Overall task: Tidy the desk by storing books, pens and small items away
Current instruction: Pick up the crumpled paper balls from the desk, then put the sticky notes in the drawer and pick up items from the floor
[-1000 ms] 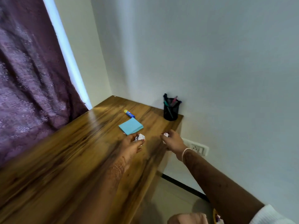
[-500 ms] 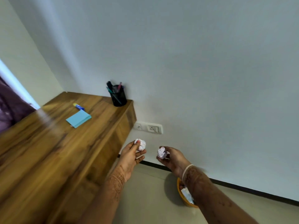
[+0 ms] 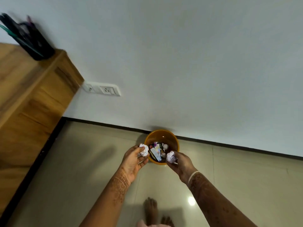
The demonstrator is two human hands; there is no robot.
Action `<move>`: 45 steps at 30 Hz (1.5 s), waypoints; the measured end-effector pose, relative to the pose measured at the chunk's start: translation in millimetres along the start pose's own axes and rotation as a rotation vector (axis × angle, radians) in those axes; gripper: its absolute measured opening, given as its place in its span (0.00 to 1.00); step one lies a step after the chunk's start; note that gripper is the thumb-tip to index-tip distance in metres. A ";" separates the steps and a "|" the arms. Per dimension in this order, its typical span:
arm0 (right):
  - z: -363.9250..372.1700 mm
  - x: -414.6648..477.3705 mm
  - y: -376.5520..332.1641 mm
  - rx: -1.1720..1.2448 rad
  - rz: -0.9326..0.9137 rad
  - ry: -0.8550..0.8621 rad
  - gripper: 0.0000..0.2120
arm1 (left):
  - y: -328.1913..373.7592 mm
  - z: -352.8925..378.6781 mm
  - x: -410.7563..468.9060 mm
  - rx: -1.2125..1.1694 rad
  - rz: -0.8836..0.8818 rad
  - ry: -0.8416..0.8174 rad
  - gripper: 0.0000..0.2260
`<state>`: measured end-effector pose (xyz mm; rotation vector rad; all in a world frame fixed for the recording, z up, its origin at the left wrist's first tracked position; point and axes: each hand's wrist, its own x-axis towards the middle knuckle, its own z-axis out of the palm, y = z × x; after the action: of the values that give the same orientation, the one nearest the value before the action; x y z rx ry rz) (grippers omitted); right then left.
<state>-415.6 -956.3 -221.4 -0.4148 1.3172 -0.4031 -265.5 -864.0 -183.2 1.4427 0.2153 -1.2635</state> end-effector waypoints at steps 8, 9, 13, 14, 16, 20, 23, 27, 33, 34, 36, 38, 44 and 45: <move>-43.7 161.9 58.8 0.146 0.098 0.149 0.07 | -97.7 12.3 150.7 0.112 -0.183 0.055 0.06; -46.7 184.6 66.4 0.166 0.099 0.158 0.08 | -110.3 13.4 171.6 0.121 -0.195 0.061 0.06; -60.1 260.5 89.8 0.269 0.124 0.176 0.08 | -155.1 15.5 245.1 0.104 -0.201 0.050 0.12; -63.6 274.3 94.4 0.268 0.134 0.182 0.08 | -164.2 15.9 259.2 0.087 -0.197 0.039 0.14; -68.8 293.5 101.1 0.253 0.145 0.194 0.08 | -176.8 17.6 277.9 0.050 -0.203 0.042 0.16; -71.6 298.5 106.7 0.211 0.159 0.212 0.09 | -181.4 16.3 278.9 0.047 -0.222 0.059 0.15; -64.2 281.6 98.6 0.184 0.165 0.197 0.08 | -168.2 14.3 261.4 0.042 -0.215 0.063 0.14; -36.3 232.0 66.6 0.166 0.137 0.132 0.07 | -130.6 17.3 221.8 0.019 -0.168 0.051 0.09; 25.2 136.6 3.5 0.030 0.070 0.006 0.07 | -52.8 13.5 133.2 -0.001 -0.044 0.022 0.14; 37.0 118.4 -8.0 0.006 0.057 -0.015 0.06 | -39.0 11.2 115.1 -0.012 -0.017 0.023 0.13; 62.2 79.2 -28.8 -0.054 0.024 -0.079 0.08 | -11.1 4.5 76.6 -0.036 0.042 0.020 0.09; 84.1 41.6 -42.1 -0.133 -0.007 -0.163 0.08 | 10.6 -5.8 40.2 -0.070 0.090 0.023 0.07; 128.9 -56.9 -37.0 -0.282 -0.077 -0.385 0.10 | 42.4 -57.5 -71.0 -0.177 0.282 0.090 0.11; 134.8 -74.9 -30.1 -0.314 -0.078 -0.425 0.09 | 42.8 -69.7 -92.5 -0.201 0.321 0.109 0.10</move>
<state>-300.6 -935.7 -116.5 -0.7723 0.9494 -0.1565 -232.9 -776.4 -102.5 1.3128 0.1705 -0.8780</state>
